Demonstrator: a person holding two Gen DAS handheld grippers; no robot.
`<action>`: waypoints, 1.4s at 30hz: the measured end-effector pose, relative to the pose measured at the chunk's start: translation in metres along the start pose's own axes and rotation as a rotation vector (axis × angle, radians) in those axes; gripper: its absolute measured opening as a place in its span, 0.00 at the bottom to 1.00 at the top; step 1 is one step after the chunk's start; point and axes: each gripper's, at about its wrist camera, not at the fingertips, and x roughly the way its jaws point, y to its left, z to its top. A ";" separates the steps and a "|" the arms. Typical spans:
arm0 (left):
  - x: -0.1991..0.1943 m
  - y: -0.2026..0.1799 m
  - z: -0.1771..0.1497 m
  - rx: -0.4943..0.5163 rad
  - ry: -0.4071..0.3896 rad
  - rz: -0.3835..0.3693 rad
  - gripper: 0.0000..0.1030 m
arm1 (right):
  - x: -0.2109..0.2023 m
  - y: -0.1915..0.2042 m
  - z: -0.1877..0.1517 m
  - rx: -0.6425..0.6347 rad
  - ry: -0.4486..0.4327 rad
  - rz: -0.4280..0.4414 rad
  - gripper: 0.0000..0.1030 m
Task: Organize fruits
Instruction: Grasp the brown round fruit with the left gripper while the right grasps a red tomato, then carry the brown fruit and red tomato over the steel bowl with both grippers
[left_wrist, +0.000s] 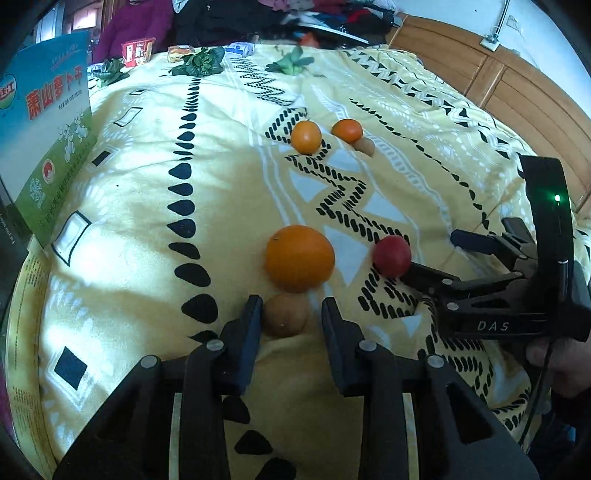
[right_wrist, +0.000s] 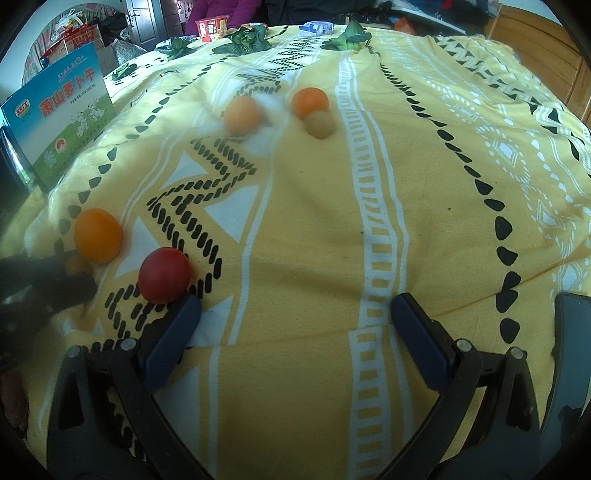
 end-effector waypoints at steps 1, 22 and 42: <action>-0.002 0.001 0.000 -0.011 -0.006 0.005 0.23 | 0.001 0.001 0.002 -0.007 0.006 0.002 1.00; -0.018 0.016 -0.006 -0.114 -0.067 0.010 0.23 | -0.011 0.041 0.011 -0.139 0.003 0.248 0.49; -0.190 0.053 0.019 -0.180 -0.347 0.148 0.23 | -0.135 0.099 0.049 -0.219 -0.245 0.282 0.29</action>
